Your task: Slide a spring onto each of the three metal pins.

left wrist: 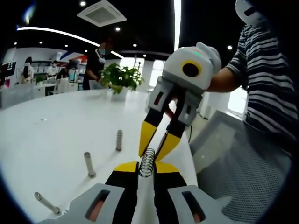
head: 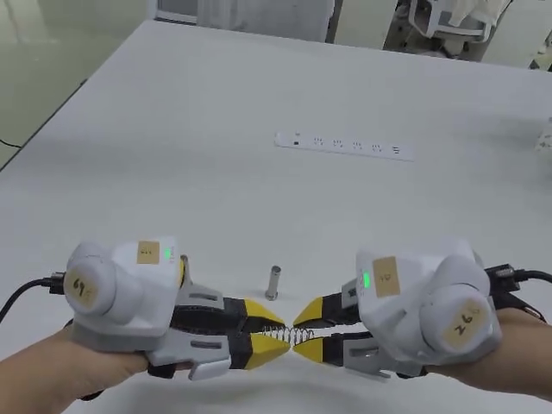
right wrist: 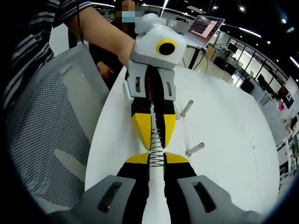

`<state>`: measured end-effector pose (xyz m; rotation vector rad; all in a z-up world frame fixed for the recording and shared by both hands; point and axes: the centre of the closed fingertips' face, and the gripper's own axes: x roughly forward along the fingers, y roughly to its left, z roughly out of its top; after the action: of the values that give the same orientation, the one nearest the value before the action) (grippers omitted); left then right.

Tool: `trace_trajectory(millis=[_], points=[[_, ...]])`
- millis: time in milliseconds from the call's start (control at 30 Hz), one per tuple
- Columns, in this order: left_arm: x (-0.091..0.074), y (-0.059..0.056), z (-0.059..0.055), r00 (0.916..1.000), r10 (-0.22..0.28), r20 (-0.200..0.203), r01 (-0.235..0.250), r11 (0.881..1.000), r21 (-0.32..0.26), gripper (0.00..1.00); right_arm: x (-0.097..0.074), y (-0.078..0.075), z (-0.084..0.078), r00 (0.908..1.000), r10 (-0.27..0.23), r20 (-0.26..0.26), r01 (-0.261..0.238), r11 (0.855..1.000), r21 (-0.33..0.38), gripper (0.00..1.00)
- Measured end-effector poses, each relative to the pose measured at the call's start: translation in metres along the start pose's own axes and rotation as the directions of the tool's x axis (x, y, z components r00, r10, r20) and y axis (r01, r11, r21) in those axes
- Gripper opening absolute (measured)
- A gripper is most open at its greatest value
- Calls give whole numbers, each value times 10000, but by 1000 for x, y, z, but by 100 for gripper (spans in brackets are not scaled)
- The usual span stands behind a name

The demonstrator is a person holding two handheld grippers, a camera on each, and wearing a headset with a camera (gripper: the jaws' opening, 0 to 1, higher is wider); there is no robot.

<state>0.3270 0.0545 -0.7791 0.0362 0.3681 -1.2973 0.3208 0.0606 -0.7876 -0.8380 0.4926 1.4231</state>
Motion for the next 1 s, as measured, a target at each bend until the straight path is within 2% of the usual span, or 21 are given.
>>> trace_trajectory(millis=[267, 433, 633, 1000], points=[[-1, -2, 1, 9994, -341, 45, 341, 9994, 63, 3, -1, 2, 2, 9999, 42, 118, -44, 9999, 120, 8], [-2, -8, 1, 9978, -669, -17, 670, 9977, 81, 3, -3, 6, 3, 9993, 154, 326, -163, 9995, 276, 8], [-3, -11, -3, 9955, -935, -179, 937, 9955, 113, 3, -5, 11, -8, 9997, 213, 156, -219, 9991, 370, 9], [-1, -17, -4, 9920, -1210, -366, 1219, 9922, 243, 3, -4, 18, -9, 9991, 399, 146, -405, 9984, 389, 8]])
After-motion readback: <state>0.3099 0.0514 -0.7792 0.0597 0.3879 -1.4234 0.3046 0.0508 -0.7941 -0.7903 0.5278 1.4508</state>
